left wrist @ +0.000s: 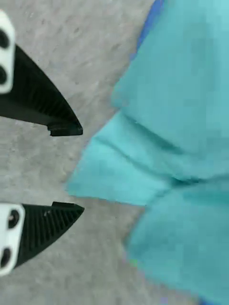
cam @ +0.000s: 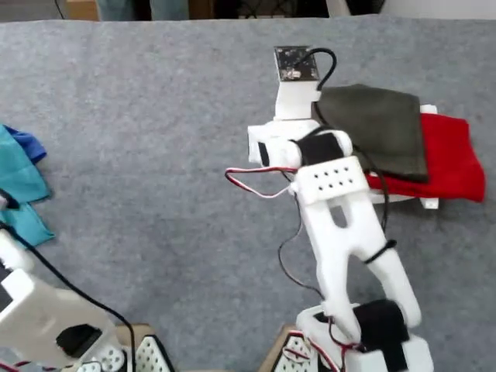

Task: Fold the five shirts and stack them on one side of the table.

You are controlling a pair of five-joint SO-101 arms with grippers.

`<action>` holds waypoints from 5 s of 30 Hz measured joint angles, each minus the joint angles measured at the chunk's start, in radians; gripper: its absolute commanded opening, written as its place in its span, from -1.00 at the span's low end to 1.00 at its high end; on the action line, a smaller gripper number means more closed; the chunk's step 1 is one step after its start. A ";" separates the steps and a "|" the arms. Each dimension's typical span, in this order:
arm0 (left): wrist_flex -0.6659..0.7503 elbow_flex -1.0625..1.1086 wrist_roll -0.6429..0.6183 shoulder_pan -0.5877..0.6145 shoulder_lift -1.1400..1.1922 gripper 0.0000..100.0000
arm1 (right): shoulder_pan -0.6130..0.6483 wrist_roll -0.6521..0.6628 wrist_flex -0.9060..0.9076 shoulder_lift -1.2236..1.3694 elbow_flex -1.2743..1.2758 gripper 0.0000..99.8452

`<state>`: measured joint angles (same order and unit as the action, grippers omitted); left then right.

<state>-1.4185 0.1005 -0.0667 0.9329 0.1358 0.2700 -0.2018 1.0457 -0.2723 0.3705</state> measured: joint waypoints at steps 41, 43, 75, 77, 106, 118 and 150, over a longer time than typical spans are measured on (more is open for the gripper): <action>-0.195 0.230 0.198 -0.973 -0.548 -0.94 | -0.150 0.000 0.037 0.060 0.023 -0.95; -0.196 0.219 0.201 -1.092 -0.557 -0.94 | -0.183 0.000 0.035 0.060 0.023 -0.95; -0.333 -0.416 -0.115 -0.922 -0.379 -0.43 | -0.302 0.169 0.081 0.060 0.020 -0.95; -0.333 -0.290 -0.112 -0.802 -0.379 -0.44 | -0.302 0.183 0.086 0.063 0.020 -0.95; 0.261 0.195 -0.031 -0.816 -0.265 -0.64 | -0.163 0.333 -0.710 0.061 0.592 -0.95; 0.301 0.080 0.261 -0.850 -0.031 -0.65 | -0.167 0.333 -0.721 0.061 0.594 -0.95; 0.308 -0.078 0.265 -0.875 0.284 -0.66 | -0.167 0.333 -0.721 0.061 0.594 -0.95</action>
<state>-1.1101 0.0222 0.1987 0.0583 0.4196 0.1028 0.1312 0.3245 -0.2110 0.9643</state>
